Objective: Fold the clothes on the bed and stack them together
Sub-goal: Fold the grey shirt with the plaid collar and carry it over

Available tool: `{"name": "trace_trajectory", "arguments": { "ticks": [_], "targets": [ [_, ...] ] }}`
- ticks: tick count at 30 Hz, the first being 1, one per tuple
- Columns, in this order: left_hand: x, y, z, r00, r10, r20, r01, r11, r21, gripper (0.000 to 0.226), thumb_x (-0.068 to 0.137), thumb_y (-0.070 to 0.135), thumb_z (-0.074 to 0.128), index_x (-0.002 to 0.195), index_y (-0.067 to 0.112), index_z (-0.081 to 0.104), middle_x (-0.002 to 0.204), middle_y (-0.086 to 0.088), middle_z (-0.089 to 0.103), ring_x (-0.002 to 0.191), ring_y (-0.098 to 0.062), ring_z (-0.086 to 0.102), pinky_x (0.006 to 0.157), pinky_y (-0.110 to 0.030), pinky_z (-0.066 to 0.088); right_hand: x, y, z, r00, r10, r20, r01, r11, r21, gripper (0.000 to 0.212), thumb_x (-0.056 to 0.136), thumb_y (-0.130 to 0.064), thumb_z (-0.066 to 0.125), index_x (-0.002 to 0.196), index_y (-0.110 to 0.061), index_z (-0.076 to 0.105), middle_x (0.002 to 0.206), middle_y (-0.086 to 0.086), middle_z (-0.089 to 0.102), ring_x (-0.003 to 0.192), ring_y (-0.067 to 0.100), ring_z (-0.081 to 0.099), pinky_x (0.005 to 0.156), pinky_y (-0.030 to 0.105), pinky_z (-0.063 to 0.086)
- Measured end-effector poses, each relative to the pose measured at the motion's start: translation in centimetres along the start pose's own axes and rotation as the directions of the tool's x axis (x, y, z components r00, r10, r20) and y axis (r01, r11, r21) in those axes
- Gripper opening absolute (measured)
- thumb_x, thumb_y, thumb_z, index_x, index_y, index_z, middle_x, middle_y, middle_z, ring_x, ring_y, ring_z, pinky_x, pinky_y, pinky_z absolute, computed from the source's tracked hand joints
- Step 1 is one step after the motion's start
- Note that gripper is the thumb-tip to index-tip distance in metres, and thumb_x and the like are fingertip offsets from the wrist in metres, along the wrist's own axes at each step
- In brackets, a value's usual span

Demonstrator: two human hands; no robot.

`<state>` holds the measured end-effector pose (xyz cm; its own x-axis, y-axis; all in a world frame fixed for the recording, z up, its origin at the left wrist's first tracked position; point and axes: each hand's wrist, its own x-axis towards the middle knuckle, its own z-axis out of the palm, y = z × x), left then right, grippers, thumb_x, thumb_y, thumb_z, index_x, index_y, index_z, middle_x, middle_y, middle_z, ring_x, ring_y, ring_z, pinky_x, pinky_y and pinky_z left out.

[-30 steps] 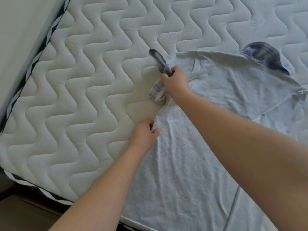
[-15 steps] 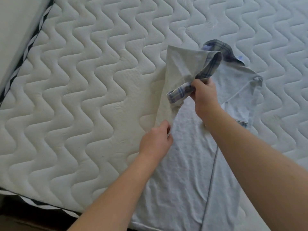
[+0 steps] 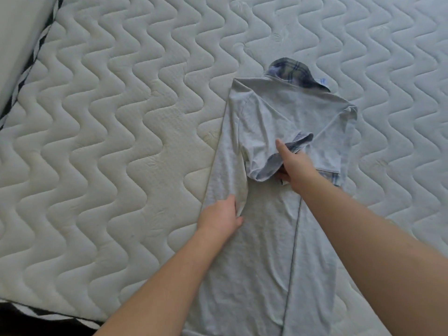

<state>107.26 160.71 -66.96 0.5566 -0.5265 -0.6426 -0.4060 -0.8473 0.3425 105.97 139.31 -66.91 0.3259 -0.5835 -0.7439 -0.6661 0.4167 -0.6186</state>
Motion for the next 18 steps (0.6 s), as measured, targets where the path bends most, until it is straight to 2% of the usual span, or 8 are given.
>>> {"name": "trace_trajectory", "arguments": {
  "ticks": [2, 4, 6, 9, 11, 13, 15, 18],
  "targets": [
    [0.3, 0.0, -0.2, 1.0, -0.002, 0.004, 0.002, 1.0, 0.026, 0.025, 0.093, 0.032, 0.055, 0.112, 0.016, 0.054, 0.113, -0.014, 0.065, 0.105, -0.036, 0.062, 0.079, -0.036, 0.046, 0.1, -0.2, 0.2, 0.996, -0.04, -0.078, 0.034, 0.997, -0.076, 0.034, 0.088, -0.041, 0.066, 0.109, -0.016, 0.056, 0.101, 0.009, 0.064, 0.087, 0.031, 0.064, 0.058, 0.033, 0.049],
    [0.5, 0.2, -0.5, 1.0, -0.003, 0.002, 0.003, 0.999, 0.032, 0.019, 0.093, 0.026, 0.05, 0.108, 0.016, 0.055, 0.111, -0.013, 0.066, 0.103, -0.036, 0.062, 0.075, -0.035, 0.043, 0.0, -0.4, 0.0, 0.978, -0.142, -0.153, 0.131, 0.988, -0.078, 0.007, 0.089, -0.021, 0.058, 0.088, -0.016, 0.054, 0.088, 0.008, 0.061, 0.08, 0.029, 0.06, 0.054, 0.03, 0.045],
    [0.6, 0.6, -0.7, 1.0, 0.003, -0.009, -0.004, 1.0, -0.009, 0.013, 0.09, 0.024, 0.051, 0.102, 0.02, 0.056, 0.105, -0.009, 0.067, 0.098, -0.034, 0.062, 0.071, -0.032, 0.04, -0.6, -0.8, -0.4, 0.95, -0.266, -0.165, 0.257, 0.964, -0.076, 0.012, 0.09, -0.018, 0.055, 0.081, -0.025, 0.053, 0.084, 0.002, 0.062, 0.076, 0.02, 0.06, 0.056, 0.03, 0.049],
    [1.0, 1.6, -0.8, 0.999, 0.023, -0.022, -0.025, 0.998, -0.057, 0.011, 0.087, 0.024, 0.054, 0.098, 0.021, 0.057, 0.098, -0.004, 0.069, 0.093, -0.029, 0.063, 0.072, -0.03, 0.043, -1.2, -0.8, -1.4, 0.948, -0.292, -0.13, 0.277, 0.953, -0.124, 0.013, 0.091, -0.02, 0.054, 0.086, -0.031, 0.059, 0.087, -0.001, 0.067, 0.076, 0.017, 0.064, 0.057, 0.026, 0.053],
    [1.2, 2.1, -0.5, 0.999, 0.045, 0.03, -0.044, 0.997, -0.059, 0.012, 0.089, 0.027, 0.055, 0.099, 0.02, 0.059, 0.097, -0.004, 0.069, 0.094, -0.027, 0.064, 0.072, -0.03, 0.043, -0.9, -0.3, -2.1, 0.976, -0.196, -0.097, 0.178, 0.97, -0.165, 0.012, 0.09, -0.02, 0.054, 0.099, -0.017, 0.061, 0.096, 0.012, 0.066, 0.086, 0.029, 0.066, 0.07, 0.041, 0.059],
    [1.5, 2.4, -0.4, 0.99, 0.082, 0.116, -0.074, 0.995, -0.067, 0.016, 0.093, 0.031, 0.055, 0.1, 0.018, 0.06, 0.098, -0.005, 0.069, 0.096, -0.025, 0.064, 0.076, -0.031, 0.047, -0.7, 0.0, -2.7, 0.986, -0.108, -0.128, 0.083, 0.979, -0.185, 0.033, 0.09, -0.027, 0.055, 0.118, -0.008, 0.056, 0.103, 0.016, 0.064, 0.095, 0.031, 0.065, 0.083, 0.054, 0.056],
    [2.0, 2.4, -0.8, 0.986, 0.114, 0.123, -0.103, 0.991, -0.085, 0.02, 0.096, 0.034, 0.053, 0.101, 0.016, 0.061, 0.098, -0.007, 0.07, 0.096, -0.026, 0.064, 0.079, -0.033, 0.049, -0.5, -0.1, -3.2, 0.967, -0.132, -0.219, 0.08, 0.97, -0.229, 0.043, 0.091, -0.035, 0.056, 0.128, -0.014, 0.05, 0.097, 0.003, 0.061, 0.094, 0.026, 0.064, 0.083, 0.046, 0.055],
    [3.4, 2.2, -2.5, 0.99, 0.144, 0.007, -0.142, 0.985, -0.097, 0.022, 0.097, 0.034, 0.052, 0.097, 0.014, 0.063, 0.095, -0.007, 0.07, 0.093, -0.026, 0.063, 0.077, -0.034, 0.049, 0.0, -0.4, -3.5, 0.917, -0.231, -0.325, 0.133, 0.945, -0.297, 0.045, 0.089, -0.037, 0.058, 0.128, -0.018, 0.044, 0.121, 0.006, 0.053, 0.103, 0.025, 0.059, 0.088, 0.041, 0.051]
  ]
}}
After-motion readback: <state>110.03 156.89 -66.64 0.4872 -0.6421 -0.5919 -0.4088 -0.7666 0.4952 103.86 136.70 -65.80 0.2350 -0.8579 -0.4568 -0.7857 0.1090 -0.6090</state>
